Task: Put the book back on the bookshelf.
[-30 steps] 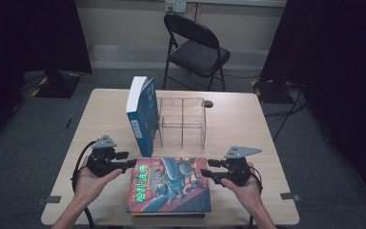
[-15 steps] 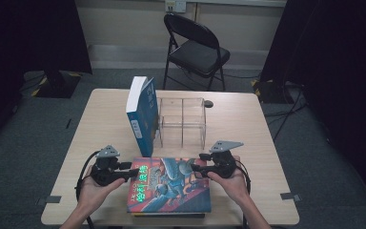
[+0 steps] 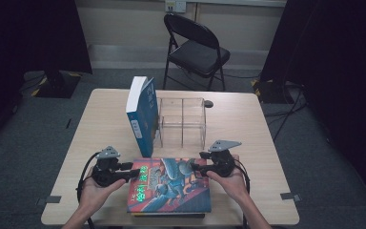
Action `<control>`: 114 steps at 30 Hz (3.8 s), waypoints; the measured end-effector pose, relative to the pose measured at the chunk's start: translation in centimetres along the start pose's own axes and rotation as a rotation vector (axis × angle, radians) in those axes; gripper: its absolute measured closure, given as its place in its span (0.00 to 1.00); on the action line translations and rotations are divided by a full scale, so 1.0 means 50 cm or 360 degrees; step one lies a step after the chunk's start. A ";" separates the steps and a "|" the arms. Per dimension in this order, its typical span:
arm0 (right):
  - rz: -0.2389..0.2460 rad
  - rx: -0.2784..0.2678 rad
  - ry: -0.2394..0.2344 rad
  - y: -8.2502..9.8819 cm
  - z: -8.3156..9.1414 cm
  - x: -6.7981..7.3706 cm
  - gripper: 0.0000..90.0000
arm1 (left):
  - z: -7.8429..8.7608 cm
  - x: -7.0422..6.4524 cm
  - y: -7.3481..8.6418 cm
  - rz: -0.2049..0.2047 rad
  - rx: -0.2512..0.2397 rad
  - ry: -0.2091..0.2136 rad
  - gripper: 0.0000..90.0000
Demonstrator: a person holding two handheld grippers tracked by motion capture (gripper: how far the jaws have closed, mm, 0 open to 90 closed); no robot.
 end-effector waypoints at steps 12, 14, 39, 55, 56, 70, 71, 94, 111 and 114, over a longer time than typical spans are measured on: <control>0.0042 0.0016 0.0055 0.010 0.022 0.008 0.62 | -0.018 0.003 -0.017 -0.0034 -0.0025 0.0001 0.68; 0.0038 0.0022 0.0052 0.014 0.028 0.009 0.63 | -0.025 0.001 -0.020 -0.0025 -0.0040 0.0002 0.68; 0.0032 0.0053 -0.0053 0.035 0.066 0.032 0.59 | -0.047 -0.027 -0.033 -0.0035 0.0015 0.0053 0.59; 0.0035 0.0145 -0.0118 0.022 0.031 0.036 0.64 | -0.062 -0.035 -0.033 -0.0027 0.0024 0.0177 0.60; 0.0025 0.0143 -0.0114 0.025 0.034 0.035 0.64 | -0.068 -0.035 -0.037 -0.0030 0.0016 0.0182 0.61; -0.0020 0.0095 -0.0022 0.062 0.079 0.035 0.65 | -0.136 -0.048 -0.093 -0.0194 0.0003 0.0196 0.63; -0.0036 0.0090 -0.0026 0.068 0.084 0.034 0.65 | -0.141 -0.050 -0.099 -0.0236 0.0017 0.0199 0.63; -0.0044 0.0084 -0.0028 0.073 0.092 0.036 0.65 | 0.005 -0.049 0.015 -0.0188 0.0040 0.0139 0.48; -0.0067 0.0085 -0.0046 0.077 0.096 0.035 0.64 | -0.012 -0.025 0.027 -0.0130 0.0021 0.0112 0.48; -0.0078 0.0087 -0.0045 0.082 0.100 0.037 0.64 | -0.021 -0.020 0.020 -0.0111 0.0016 0.0120 0.49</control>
Point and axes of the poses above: each handheld gripper's, and its own axes: z roughly backward along the jaws, y roughly out of its underside, x roughly to its left, the point moved 4 cm from there along -z, roughly forward along the jaws, and after that the axes turned 4 degrees about -z, right-handed, at the moved point
